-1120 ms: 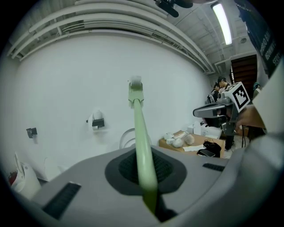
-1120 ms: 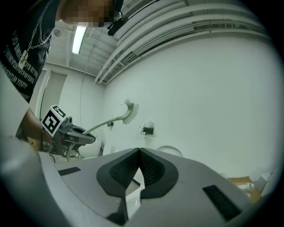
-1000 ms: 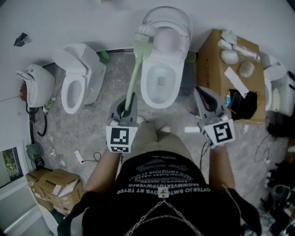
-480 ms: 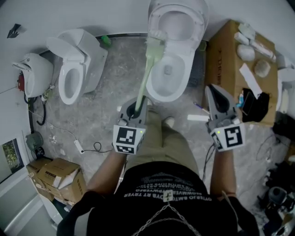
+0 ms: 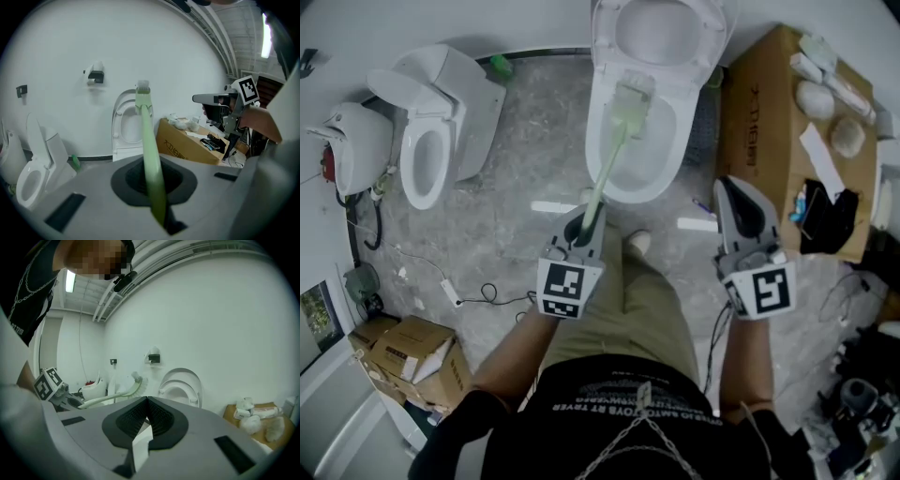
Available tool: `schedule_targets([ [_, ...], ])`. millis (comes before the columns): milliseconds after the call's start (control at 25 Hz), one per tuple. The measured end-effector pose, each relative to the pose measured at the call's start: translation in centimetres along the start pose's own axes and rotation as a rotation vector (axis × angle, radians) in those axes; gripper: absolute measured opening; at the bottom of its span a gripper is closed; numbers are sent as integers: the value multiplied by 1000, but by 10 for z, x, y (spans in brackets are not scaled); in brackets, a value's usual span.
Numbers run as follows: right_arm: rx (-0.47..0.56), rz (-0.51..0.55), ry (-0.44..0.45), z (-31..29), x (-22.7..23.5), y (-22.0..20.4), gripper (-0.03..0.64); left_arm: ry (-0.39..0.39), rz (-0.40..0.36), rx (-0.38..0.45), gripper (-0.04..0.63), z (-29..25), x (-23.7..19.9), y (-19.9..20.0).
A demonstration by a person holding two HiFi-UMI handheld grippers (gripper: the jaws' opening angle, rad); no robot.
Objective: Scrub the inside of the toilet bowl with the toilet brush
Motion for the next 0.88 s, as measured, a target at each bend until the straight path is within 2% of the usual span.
schedule_targets([
  [200,-29,-18,0,-11,9,-31,3,-6,25,-53,2,-25,3,-35],
  [600,-91,-42,35,-35,12,-96,3,-56,164,-140,2,-69,17,-107],
  [880,-148,-74,42,-45,13,-140,4,-78,217,-211,2,-96,18,-147],
])
Point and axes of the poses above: the fingertips, and each gripper's own axes: z backward along the fingers, x to its right, y out of its top, the point moved 5 cm from there along z, backward along the fingers, and after that the axes turned 1 degree about y, right-handed, at the moved point
